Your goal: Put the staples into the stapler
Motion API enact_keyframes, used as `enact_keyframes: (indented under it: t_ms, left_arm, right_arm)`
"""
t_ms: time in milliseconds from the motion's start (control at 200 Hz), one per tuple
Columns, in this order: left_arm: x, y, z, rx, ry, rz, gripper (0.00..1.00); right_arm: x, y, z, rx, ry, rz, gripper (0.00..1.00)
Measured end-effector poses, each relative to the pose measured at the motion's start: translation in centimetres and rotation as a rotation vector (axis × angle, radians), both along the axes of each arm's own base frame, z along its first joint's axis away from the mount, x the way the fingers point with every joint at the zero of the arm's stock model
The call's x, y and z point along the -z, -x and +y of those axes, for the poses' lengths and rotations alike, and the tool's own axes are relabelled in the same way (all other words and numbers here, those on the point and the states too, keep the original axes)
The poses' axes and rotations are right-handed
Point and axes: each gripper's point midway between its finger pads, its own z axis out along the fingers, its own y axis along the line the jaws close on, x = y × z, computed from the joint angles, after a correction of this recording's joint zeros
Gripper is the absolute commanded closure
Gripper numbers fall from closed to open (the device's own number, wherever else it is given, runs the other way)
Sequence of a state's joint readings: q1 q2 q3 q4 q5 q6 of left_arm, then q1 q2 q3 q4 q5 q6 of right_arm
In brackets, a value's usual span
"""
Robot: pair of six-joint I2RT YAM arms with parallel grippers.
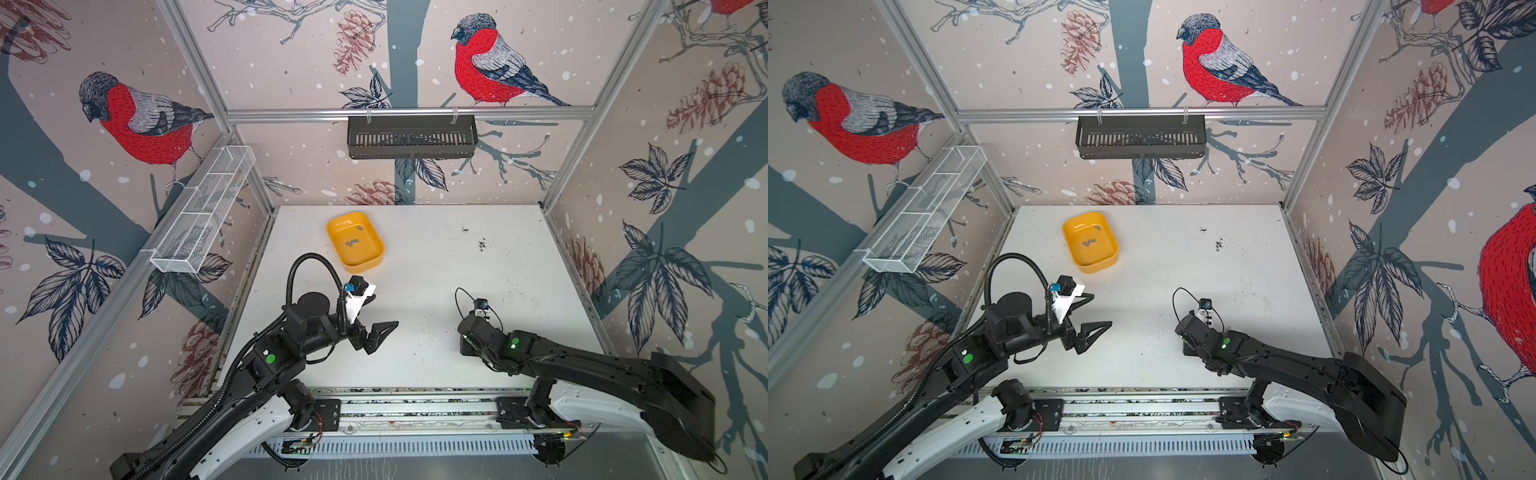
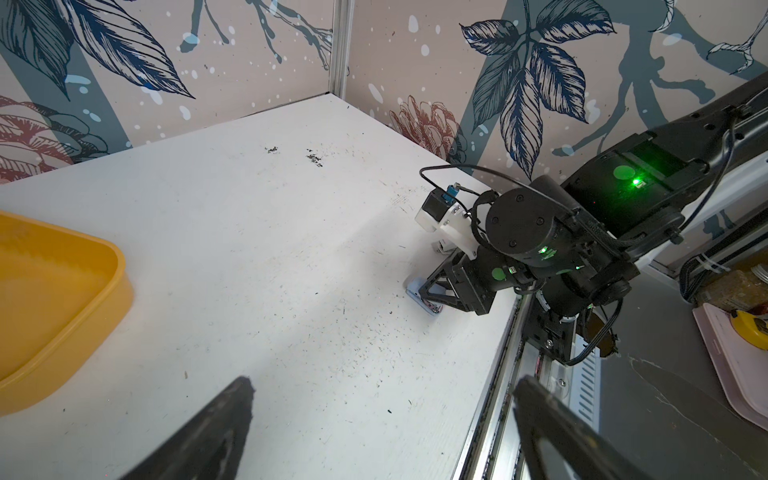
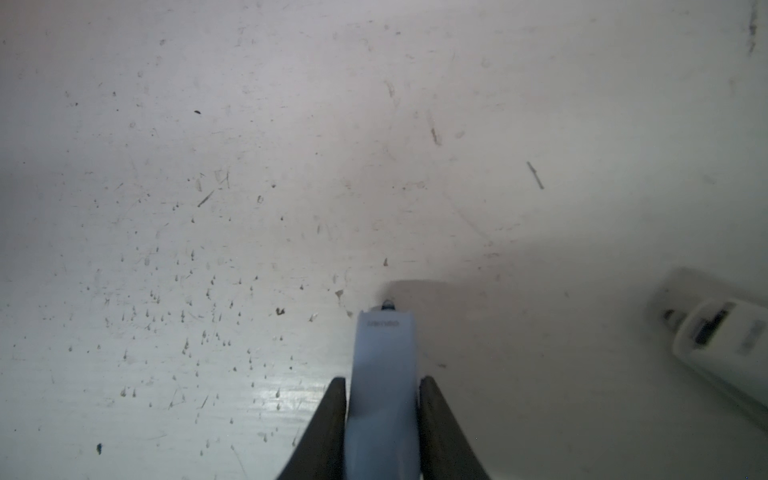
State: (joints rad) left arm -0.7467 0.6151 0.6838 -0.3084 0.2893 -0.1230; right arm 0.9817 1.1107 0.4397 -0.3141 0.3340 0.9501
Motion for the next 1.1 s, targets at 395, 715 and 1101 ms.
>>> enact_keyframes:
  t_ms: [395,715,1101]
  left_arm:
    - [-0.4,-1.1,1.2,-0.095,-0.003,-0.03,0.03]
    - [-1.0,-2.7,3.5,-0.257,-0.006,-0.058,0.03]
    - [-0.6,-3.7,4.3,-0.3,-0.016,-0.044,0.03]
  right_arm:
    - [-1.2,0.4,9.6,-0.362,0.085,-0.079,0.77]
    - [-0.1,1.7,15.2,-0.598,0.154,-0.104,0.76]
    - [0.4,2.4,15.7,-0.627,0.147,-0.113,0.44]
